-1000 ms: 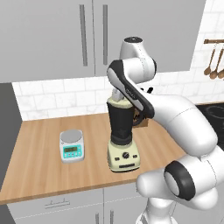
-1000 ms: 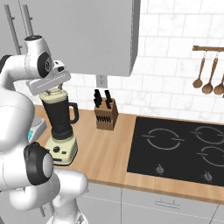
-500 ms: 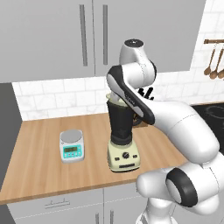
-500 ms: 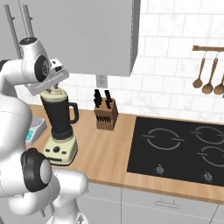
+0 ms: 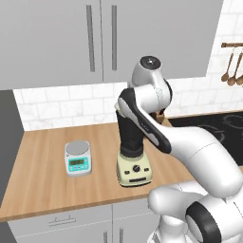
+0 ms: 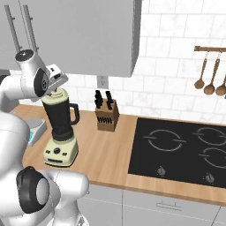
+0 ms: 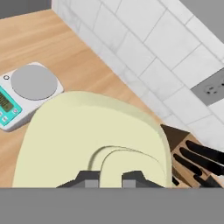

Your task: Close the lid blender by securely placing the lid on top.

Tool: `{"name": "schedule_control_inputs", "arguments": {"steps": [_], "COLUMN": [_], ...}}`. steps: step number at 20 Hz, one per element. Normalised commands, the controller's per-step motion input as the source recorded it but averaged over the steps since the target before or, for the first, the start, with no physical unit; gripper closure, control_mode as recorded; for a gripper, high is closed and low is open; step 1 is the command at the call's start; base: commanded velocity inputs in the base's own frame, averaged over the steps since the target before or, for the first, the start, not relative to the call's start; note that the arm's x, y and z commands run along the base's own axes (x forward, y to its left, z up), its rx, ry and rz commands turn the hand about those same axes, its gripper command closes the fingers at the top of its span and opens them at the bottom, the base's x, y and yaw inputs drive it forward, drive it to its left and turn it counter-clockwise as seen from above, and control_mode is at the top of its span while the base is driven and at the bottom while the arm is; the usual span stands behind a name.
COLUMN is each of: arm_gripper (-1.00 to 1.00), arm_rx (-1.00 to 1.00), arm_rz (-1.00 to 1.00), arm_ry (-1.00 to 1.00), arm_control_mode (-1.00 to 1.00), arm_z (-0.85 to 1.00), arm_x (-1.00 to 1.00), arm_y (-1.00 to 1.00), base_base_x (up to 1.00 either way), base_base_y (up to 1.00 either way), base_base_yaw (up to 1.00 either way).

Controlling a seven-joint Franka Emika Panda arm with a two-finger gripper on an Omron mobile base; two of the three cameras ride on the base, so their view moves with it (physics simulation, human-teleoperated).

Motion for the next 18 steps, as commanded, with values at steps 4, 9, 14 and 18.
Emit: {"name": "schedule_control_inputs", "arguments": {"steps": [4, 9, 14, 18], "arm_gripper": [1.00, 1.00, 1.00, -1.00], "arm_rx": [0.00, -0.03, -0.02, 0.00], "arm_rz": [0.00, 0.00, 0.00, 0.00], "arm_ry": [-0.07, -0.01, 0.00, 0.00], "arm_control_mode": [-1.00, -1.00, -1.00, -1.00], "arm_z": [-0.19, -0.20, -0.30, -0.15], "arm_x": [0.00, 0.00, 0.00, 0.00], "arm_y": [0.14, 0.22, 0.18, 0.10], "base_base_x": [0.00, 0.00, 0.00, 0.00], "base_base_y": [0.00, 0.00, 0.00, 0.00], "base_base_yaw": [0.00, 0.00, 0.00, 0.00]}}
